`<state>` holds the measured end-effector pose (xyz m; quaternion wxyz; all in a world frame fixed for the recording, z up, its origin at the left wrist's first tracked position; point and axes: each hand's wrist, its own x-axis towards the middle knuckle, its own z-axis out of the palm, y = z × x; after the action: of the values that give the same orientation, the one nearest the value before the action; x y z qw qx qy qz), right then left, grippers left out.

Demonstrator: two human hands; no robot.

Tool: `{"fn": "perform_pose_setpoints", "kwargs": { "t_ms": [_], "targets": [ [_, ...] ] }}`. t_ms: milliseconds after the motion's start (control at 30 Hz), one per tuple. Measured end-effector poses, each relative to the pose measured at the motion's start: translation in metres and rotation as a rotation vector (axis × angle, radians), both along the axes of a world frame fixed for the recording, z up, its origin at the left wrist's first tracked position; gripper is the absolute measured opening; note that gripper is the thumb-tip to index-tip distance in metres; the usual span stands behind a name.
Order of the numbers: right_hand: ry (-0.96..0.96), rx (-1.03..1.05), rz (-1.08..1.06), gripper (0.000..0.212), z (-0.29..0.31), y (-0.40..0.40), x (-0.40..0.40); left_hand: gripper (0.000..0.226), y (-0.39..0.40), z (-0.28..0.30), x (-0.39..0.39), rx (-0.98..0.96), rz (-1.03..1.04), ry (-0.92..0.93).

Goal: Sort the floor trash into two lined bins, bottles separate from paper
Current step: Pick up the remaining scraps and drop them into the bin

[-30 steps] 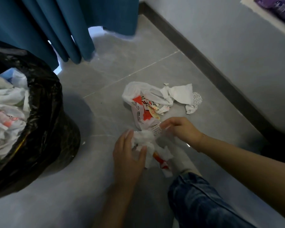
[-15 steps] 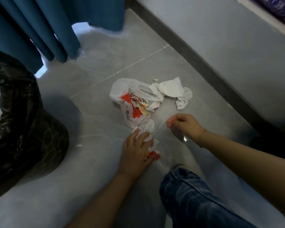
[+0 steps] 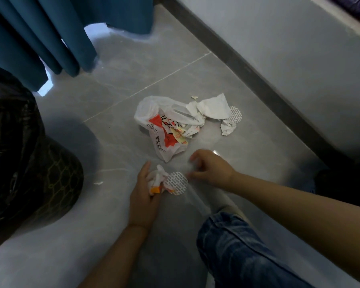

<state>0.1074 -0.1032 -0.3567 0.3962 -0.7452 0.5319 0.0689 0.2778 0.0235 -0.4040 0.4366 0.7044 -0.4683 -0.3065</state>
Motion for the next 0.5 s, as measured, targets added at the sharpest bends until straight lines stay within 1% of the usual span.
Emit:
{"fn": "perform_pose_setpoints", "kwargs": {
  "t_ms": [33,100,167,267,367,433,500],
  "targets": [
    [0.027,-0.001,0.046,0.047,-0.001,0.006,0.010,0.052,-0.001,0.001,0.000,0.011,0.023,-0.022],
    [0.087,-0.057,0.119,0.052,-0.006,0.015,0.026,0.050,-0.002,0.003,0.000,0.007,0.069,-0.085],
    [0.153,-0.101,0.159,0.046,-0.009,0.020,0.036,0.050,-0.002,0.005,0.001,0.014,0.117,-0.098],
    [0.178,-0.066,0.140,0.035,-0.009,0.019,0.038,0.038,-0.004,0.006,0.001,-0.010,0.116,-0.158],
    [0.056,0.003,0.077,0.018,-0.004,0.021,0.027,0.032,-0.006,0.009,0.001,-0.034,0.050,-0.205],
    [-0.084,0.031,-0.034,0.021,0.001,0.023,0.013,0.039,-0.005,0.010,0.000,-0.037,0.022,-0.207],
    [-0.233,-0.017,-0.243,0.026,0.007,0.016,-0.004,0.048,-0.005,0.009,-0.002,-0.058,-0.037,-0.241]
  ]
}}
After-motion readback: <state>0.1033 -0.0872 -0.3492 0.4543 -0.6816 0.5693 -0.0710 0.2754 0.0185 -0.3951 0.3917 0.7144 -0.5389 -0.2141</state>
